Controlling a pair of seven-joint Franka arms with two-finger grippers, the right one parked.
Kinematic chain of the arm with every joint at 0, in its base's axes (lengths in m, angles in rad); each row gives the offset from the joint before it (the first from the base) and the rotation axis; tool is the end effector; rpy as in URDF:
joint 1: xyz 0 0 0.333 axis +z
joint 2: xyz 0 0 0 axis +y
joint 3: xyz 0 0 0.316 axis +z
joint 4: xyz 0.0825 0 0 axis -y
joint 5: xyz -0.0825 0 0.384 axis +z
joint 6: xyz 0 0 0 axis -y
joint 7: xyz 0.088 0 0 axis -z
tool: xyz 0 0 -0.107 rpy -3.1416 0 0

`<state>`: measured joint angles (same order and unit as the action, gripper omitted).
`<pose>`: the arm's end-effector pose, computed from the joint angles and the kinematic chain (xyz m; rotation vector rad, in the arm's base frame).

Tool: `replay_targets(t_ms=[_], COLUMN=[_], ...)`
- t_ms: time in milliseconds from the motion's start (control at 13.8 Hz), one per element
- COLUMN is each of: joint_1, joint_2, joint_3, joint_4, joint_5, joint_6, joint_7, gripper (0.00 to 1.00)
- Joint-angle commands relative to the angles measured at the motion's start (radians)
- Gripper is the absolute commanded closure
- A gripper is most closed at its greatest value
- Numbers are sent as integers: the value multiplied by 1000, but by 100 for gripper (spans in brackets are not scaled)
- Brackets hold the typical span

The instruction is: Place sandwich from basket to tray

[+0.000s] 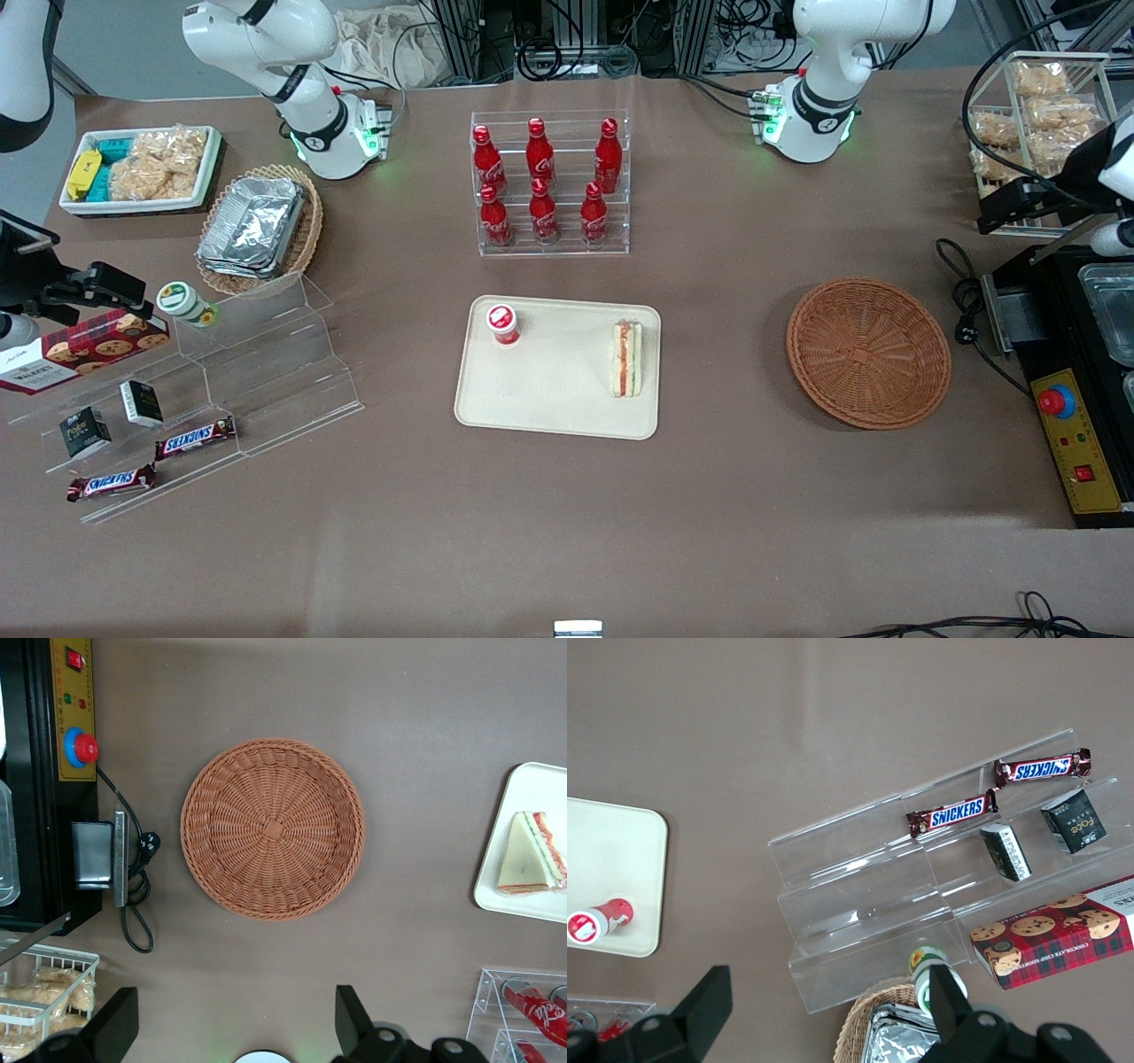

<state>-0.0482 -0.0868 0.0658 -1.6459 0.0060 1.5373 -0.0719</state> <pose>0.5234 0.0115 0.6330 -3.1374 -0.1402 0.0345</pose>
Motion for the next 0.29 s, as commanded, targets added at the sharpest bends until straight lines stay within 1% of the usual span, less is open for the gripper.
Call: replay_targets(t_ms=[0, 218], joint_1=[-1, -1], joint_2=[21, 19], joint_3=[5, 5], joint_4=[57, 61], joint_5=[-1, -1], joint_6=[-40, -43], joint_7=[18, 12], gripper=[0, 0])
